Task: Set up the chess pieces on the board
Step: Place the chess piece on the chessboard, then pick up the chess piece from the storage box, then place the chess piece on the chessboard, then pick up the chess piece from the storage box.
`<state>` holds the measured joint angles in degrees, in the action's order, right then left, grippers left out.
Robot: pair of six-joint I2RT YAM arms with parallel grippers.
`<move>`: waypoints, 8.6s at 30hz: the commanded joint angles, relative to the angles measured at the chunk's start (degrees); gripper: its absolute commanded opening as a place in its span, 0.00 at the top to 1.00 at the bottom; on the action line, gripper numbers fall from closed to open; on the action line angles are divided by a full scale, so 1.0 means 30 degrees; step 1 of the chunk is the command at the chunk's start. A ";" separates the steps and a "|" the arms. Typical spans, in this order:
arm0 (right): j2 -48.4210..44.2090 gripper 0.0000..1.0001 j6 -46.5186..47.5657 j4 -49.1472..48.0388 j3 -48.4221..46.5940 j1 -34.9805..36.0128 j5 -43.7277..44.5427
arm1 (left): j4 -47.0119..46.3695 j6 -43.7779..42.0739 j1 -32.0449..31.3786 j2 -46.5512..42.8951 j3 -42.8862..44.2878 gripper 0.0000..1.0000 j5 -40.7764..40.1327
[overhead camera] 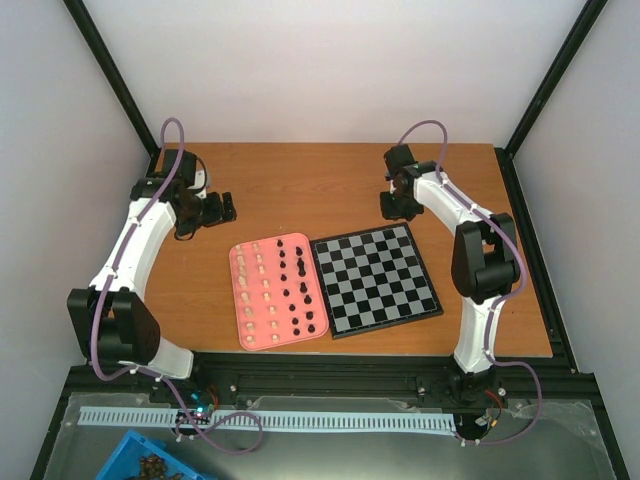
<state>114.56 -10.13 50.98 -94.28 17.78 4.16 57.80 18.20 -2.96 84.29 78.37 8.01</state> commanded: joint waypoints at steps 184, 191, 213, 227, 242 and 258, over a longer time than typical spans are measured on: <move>-0.2902 0.97 -0.0049 -0.0082 0.3686 0.0104 -0.0477 | -0.0032 0.0114 -0.0101 0.0083 -0.0046 0.00 0.0289; -0.2217 0.97 0.0377 -0.0405 0.4143 -0.0408 0.0098 | 0.0054 0.0056 -0.0122 0.0126 -0.0047 0.00 0.0101; -0.0837 0.97 0.0741 -0.0959 0.4044 -0.1042 -0.0172 | 0.0098 -0.0016 -0.0087 0.0444 0.0069 0.00 -0.0048; -0.0567 0.94 0.0594 -0.1302 0.4176 -0.1060 -0.0191 | 0.0128 -0.0030 -0.0091 0.0514 0.0066 0.00 -0.0065; -0.2215 0.57 0.0559 -0.0414 0.3807 -0.1020 -0.0997 | 0.0201 -0.0056 -0.0123 0.0634 0.0184 0.00 -0.0103; 0.1376 0.40 0.0140 0.1508 -0.3011 0.7980 -0.2511 | 0.0233 0.0102 -0.0108 0.0810 0.0357 0.00 0.0200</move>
<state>112.64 -8.32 53.74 -100.03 38.04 -0.14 58.02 18.24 -2.96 86.54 77.41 8.16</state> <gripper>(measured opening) 0.598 0.998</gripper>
